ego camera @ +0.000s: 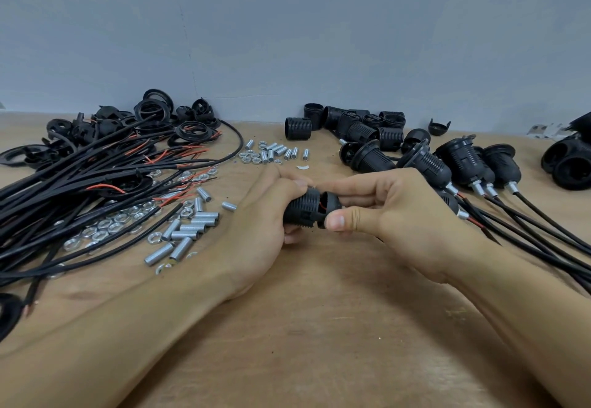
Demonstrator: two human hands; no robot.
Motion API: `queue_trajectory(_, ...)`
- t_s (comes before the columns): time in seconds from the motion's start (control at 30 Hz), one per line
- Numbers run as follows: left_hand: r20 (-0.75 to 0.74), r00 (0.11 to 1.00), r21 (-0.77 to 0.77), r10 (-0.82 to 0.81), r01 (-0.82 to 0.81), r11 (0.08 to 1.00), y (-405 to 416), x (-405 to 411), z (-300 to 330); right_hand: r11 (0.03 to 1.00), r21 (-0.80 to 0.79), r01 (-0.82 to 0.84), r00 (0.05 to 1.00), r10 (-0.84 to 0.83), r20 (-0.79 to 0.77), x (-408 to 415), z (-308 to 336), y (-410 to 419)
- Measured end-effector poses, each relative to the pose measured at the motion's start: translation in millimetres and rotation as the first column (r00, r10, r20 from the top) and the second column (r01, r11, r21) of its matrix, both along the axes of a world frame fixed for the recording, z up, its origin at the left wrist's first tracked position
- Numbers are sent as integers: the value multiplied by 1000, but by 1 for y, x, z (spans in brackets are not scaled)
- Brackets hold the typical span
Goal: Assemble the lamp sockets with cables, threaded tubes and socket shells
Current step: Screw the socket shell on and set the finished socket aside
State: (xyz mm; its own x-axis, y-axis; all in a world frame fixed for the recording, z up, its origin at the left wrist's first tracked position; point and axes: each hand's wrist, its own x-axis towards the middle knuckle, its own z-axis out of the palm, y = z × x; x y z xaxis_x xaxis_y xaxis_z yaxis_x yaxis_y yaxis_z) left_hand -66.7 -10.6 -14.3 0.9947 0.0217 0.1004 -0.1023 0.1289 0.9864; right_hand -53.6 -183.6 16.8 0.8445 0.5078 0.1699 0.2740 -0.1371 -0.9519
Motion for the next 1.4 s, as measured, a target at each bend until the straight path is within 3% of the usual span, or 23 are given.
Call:
queue_trajectory(0.23,-25,1000,-8,-18,17,1000,2,-3,1,999,33,21,1000,-21,1,0,-6,2)
queue_trajectory(0.7,17,1000,36,14,-15,999,-3,-5,-3,986,-11,169,975,-166,149,-3,-10,9)
queue_trajectory(0.9,12,998,25,-54,54,998,3,-3,3,998,6,69,978,-68,196,-5,-6,6)
queue_trajectory(1.0,-3,998,7,-62,62,998,6,1,9,993,13,118,951,-116,288,-6,-7,11)
queue_trajectory(1.1,-56,998,-138,-27,19,990,9,3,16,964,-51,261,850,-205,485,-8,-4,18)
queue_trajectory(1.17,-116,990,-316,-84,43,948,11,2,19,957,-106,271,751,-142,645,-11,-5,19)
queue_trajectory(1.23,-145,974,-450,-175,93,888,14,0,22,956,-118,269,698,-109,707,-13,-7,21)
queue_trajectory(1.4,-52,977,-366,-207,174,914,14,2,20,967,-146,207,737,-56,674,-9,-6,18)
